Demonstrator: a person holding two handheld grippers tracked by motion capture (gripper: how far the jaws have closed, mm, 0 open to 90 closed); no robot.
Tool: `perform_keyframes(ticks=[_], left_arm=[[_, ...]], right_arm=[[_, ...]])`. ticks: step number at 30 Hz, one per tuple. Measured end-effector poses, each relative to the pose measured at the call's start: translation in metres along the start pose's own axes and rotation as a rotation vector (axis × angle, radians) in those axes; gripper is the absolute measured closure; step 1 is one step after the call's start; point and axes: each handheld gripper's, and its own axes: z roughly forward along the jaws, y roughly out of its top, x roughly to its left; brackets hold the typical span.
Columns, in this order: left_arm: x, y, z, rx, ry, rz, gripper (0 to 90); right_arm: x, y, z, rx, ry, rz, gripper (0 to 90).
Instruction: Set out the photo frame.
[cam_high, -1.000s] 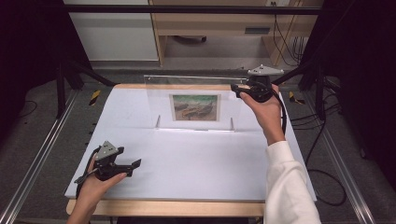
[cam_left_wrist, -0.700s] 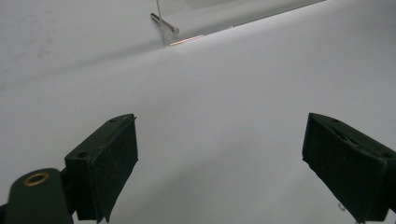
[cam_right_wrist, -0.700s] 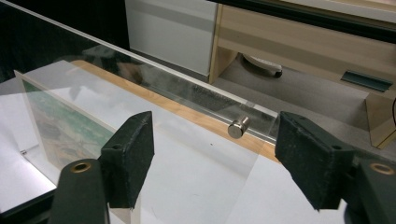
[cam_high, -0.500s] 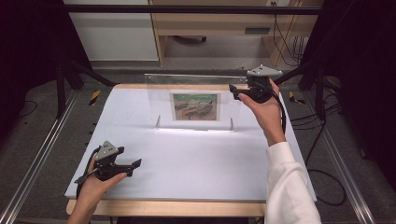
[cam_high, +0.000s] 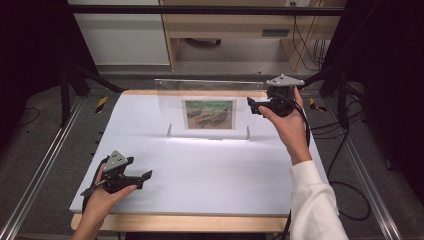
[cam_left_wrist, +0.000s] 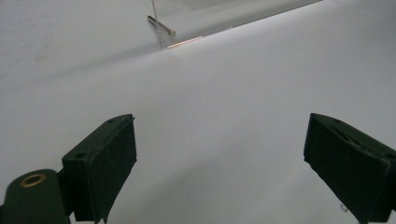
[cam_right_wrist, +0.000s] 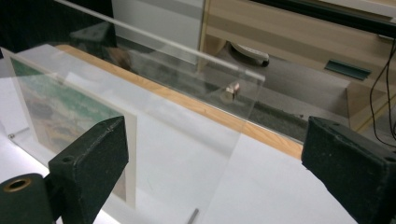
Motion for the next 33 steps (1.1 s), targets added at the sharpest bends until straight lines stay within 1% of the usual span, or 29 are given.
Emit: perform_keyframes(ticks=[1, 4, 6, 7, 8, 10, 11, 12, 13, 14, 16, 17, 18, 19, 21, 25, 28, 29, 30, 31, 33], left_arm=[[0.000, 0.000, 0.000, 0.000, 0.000, 0.001, 8.8], [-0.001, 0.001, 0.000, 0.001, 0.002, 0.000, 7.4], [-0.002, 0.001, 0.000, 0.001, 0.009, -0.007, 7.0], [-0.002, 0.001, 0.000, 0.000, 0.013, -0.009, 5.2], [-0.001, 0.001, -0.001, 0.002, 0.010, -0.009, 3.8], [-0.002, 0.001, -0.001, 0.000, 0.009, -0.008, 3.8], [-0.002, 0.001, 0.000, -0.003, 0.010, -0.012, 3.9], [-0.002, 0.001, 0.000, -0.003, 0.011, -0.013, 3.9], [-0.002, 0.001, 0.001, -0.002, 0.013, -0.013, 3.8], [-0.003, 0.001, 0.001, -0.001, 0.014, -0.011, 3.8], [-0.002, 0.001, 0.001, -0.001, 0.027, -0.002, 4.3], [-0.003, 0.000, 0.001, -0.010, 0.032, -0.006, 4.3], [-0.002, 0.000, 0.001, -0.013, 0.033, -0.005, 4.3], [-0.003, 0.000, 0.000, -0.019, 0.033, -0.010, 4.3], [-0.003, -0.001, 0.000, -0.025, 0.033, -0.013, 4.2], [-0.002, -0.002, 0.000, -0.023, 0.028, -0.006, 4.1], [-0.001, -0.001, 0.000, -0.030, 0.038, 0.002, 4.1], [0.000, -0.001, 0.000, -0.035, 0.044, -0.001, 4.3], [0.000, -0.001, 0.000, -0.036, 0.045, 0.000, 4.4], [0.000, -0.001, 0.000, -0.037, 0.044, 0.000, 4.4], [0.001, -0.002, -0.001, -0.036, 0.052, 0.008, 4.4]], right_arm=[[0.001, -0.002, -0.002, 0.010, -0.006, -0.002, 7.4], [0.000, -0.009, -0.010, 0.011, -0.013, -0.001, 7.2], [0.000, -0.015, -0.016, 0.014, -0.018, 0.008, 7.2], [0.000, -0.019, -0.019, 0.015, -0.015, 0.012, 7.2], [0.000, -0.022, -0.022, 0.015, -0.013, 0.017, 7.2], [0.000, -0.031, -0.029, 0.021, -0.018, 0.017, 6.8], [0.000, -0.039, -0.034, 0.030, -0.018, 0.018, 6.3], [0.000, -0.039, -0.034, 0.030, -0.018, 0.018, 6.3], [0.001, -0.043, -0.037, 0.032, -0.019, 0.013, 6.3], [0.001, -0.047, -0.039, 0.038, -0.019, 0.018, 6.3], [0.002, -0.055, -0.043, 0.050, -0.018, 0.012, 6.1], [0.003, -0.059, -0.045, 0.060, -0.021, 0.015, 6.1], [0.002, -0.067, -0.049, 0.070, -0.022, 0.018, 6.0], [0.002, -0.067, -0.049, 0.070, -0.022, 0.018, 6.0], [0.002, -0.074, -0.052, 0.079, -0.019, 0.022, 6.0], [0.003, -0.090, -0.058, 0.091, -0.016, 0.028, 6.0], [0.004, -0.100, -0.062, 0.104, -0.020, 0.038, 6.1], [0.005, -0.104, -0.063, 0.102, -0.019, 0.039, 6.1], [0.006, -0.107, -0.064, 0.104, -0.020, 0.050, 6.0], [0.007, -0.111, -0.065, 0.103, -0.018, 0.048, 6.1], [0.009, -0.119, -0.066, 0.107, -0.016, 0.058, 6.1]])
